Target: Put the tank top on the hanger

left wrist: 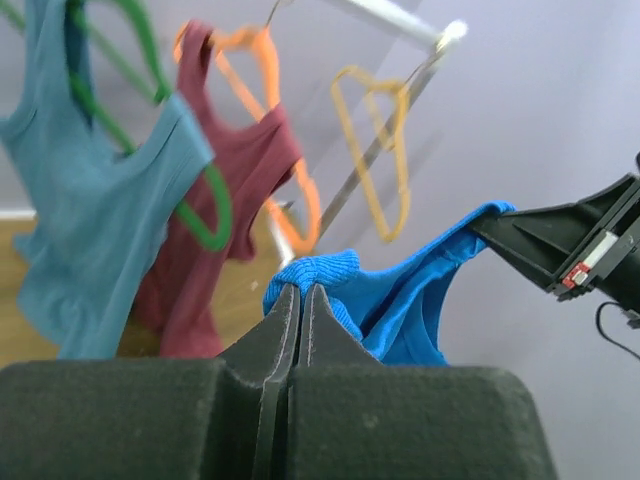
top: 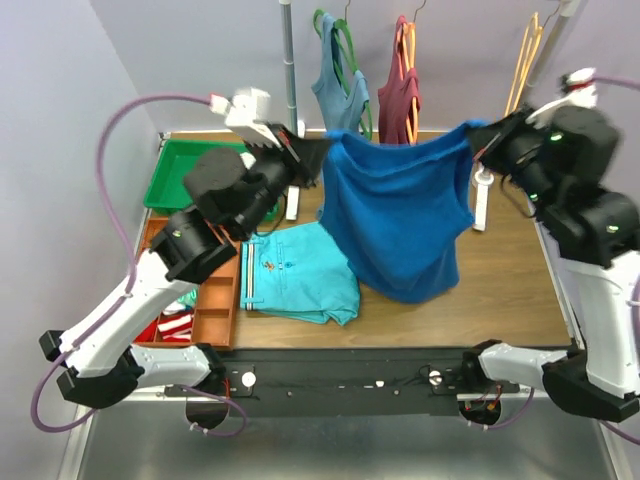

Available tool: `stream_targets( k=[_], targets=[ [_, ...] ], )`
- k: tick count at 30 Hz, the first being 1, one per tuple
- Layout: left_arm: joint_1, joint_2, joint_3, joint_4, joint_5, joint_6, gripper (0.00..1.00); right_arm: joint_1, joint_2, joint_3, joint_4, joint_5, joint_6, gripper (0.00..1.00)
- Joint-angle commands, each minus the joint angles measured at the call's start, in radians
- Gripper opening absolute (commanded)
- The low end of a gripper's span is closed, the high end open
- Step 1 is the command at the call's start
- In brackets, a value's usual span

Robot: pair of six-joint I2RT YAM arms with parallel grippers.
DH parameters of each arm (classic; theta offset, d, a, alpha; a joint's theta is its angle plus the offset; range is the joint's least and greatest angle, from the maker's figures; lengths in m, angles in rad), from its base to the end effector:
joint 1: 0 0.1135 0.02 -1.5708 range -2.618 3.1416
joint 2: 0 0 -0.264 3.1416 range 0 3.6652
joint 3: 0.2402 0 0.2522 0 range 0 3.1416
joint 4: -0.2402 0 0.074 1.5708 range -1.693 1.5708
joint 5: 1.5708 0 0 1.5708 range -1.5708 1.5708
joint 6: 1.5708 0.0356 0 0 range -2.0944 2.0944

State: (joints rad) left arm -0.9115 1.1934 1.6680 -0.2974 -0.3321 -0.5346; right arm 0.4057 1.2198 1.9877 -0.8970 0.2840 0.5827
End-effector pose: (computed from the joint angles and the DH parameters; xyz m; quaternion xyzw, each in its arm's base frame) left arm 0.1434 -0.1661 0.5432 -0.0059 0.6455 -0.4209 0.6373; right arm 0.1611 0.0583 0.5608 0.1588 0.7325 0.2163 0.6256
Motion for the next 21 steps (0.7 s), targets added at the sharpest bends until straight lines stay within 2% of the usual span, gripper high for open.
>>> stream_targets(
  k=[1, 2, 4, 5, 8, 9, 11, 14, 16, 17, 18, 21],
  targets=[
    [-0.003, -0.049, -0.311, 0.035, -0.039, -0.071, 0.0, -0.002, -0.098, -0.338, 0.058, -0.156, 0.051, 0.01],
    [-0.001, -0.069, -0.37, 0.058, -0.025, -0.09, 0.0, -0.002, -0.12, -0.491, 0.066, -0.178, 0.064, 0.01],
    [-0.003, -0.084, -0.485, 0.076, 0.01, -0.145, 0.0, -0.002, -0.15, -0.645, 0.092, -0.248, 0.084, 0.01],
    [-0.003, -0.092, -0.582, 0.081, 0.027, -0.163, 0.0, -0.002, -0.178, -0.775, 0.093, -0.261, 0.104, 0.01],
    [-0.003, -0.075, -0.713, 0.041, 0.137, -0.215, 0.0, -0.002, -0.226, -0.991, 0.151, -0.361, 0.137, 0.01],
    [-0.003, -0.069, -0.732, 0.029, 0.159, -0.225, 0.0, -0.002, -0.233, -1.114, 0.167, -0.382, 0.143, 0.01],
    [-0.003, -0.048, -0.77, -0.002, 0.214, -0.235, 0.0, -0.004, -0.236, -1.206, 0.216, -0.419, 0.157, 0.01],
    [0.0, -0.012, -0.778, -0.034, 0.219, -0.235, 0.01, -0.002, -0.218, -1.288, 0.242, -0.425, 0.141, 0.12],
    [0.022, 0.006, -0.784, -0.025, 0.223, -0.235, 0.04, -0.002, -0.204, -1.302, 0.247, -0.422, 0.12, 0.26],
    [0.029, 0.02, -0.792, -0.011, 0.223, -0.238, 0.09, -0.002, -0.206, -1.299, 0.236, -0.41, 0.108, 0.34],
    [0.039, 0.024, -0.797, 0.0, 0.234, -0.245, 0.14, -0.002, -0.209, -1.296, 0.228, -0.401, 0.098, 0.49],
    [0.054, 0.012, -0.821, 0.04, 0.26, -0.274, 0.27, -0.002, -0.238, -1.268, 0.218, -0.405, 0.089, 0.64]
  ],
)
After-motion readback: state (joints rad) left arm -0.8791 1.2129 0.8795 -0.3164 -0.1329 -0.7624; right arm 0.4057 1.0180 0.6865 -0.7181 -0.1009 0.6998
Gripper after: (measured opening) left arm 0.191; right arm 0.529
